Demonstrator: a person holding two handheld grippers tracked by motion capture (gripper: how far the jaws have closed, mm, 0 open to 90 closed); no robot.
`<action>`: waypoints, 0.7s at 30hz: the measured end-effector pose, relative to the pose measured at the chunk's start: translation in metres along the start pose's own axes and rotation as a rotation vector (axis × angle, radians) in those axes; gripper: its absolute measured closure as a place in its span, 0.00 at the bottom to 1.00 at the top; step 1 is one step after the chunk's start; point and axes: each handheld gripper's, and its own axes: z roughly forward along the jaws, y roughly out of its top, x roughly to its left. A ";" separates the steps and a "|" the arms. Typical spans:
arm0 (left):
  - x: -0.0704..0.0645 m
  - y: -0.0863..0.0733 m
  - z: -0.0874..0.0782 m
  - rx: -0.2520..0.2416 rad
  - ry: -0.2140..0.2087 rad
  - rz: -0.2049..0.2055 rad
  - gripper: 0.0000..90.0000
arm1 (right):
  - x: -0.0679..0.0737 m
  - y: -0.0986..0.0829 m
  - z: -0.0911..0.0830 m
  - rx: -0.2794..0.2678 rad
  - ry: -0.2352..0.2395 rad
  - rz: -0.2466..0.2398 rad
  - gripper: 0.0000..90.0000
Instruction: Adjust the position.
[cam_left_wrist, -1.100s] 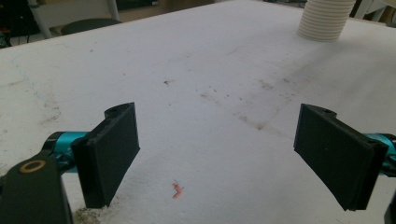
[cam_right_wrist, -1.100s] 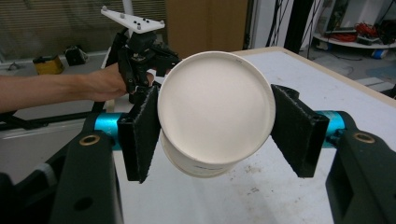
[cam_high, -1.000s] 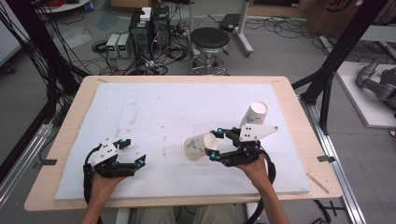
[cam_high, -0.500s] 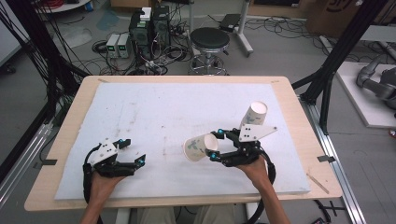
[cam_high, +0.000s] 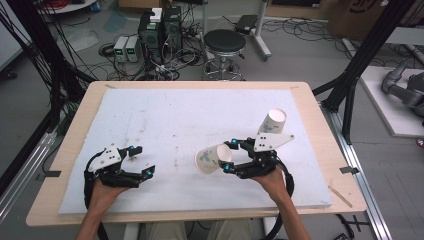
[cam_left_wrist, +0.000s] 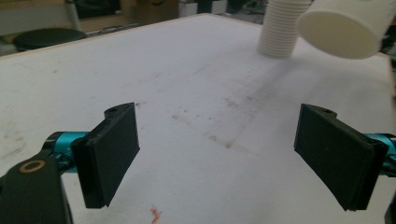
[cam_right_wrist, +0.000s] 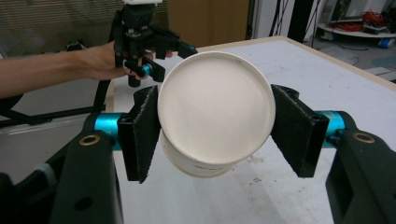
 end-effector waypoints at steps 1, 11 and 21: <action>0.001 0.004 0.000 0.005 -0.027 0.008 0.15 | 0.000 0.000 0.000 0.001 0.003 -0.004 0.41; -0.011 0.035 0.016 0.049 -0.261 0.088 0.15 | 0.002 0.001 0.003 0.001 0.030 -0.016 0.42; -0.034 0.050 0.051 0.023 -0.341 0.123 0.15 | 0.005 0.004 0.009 -0.007 0.068 -0.025 0.42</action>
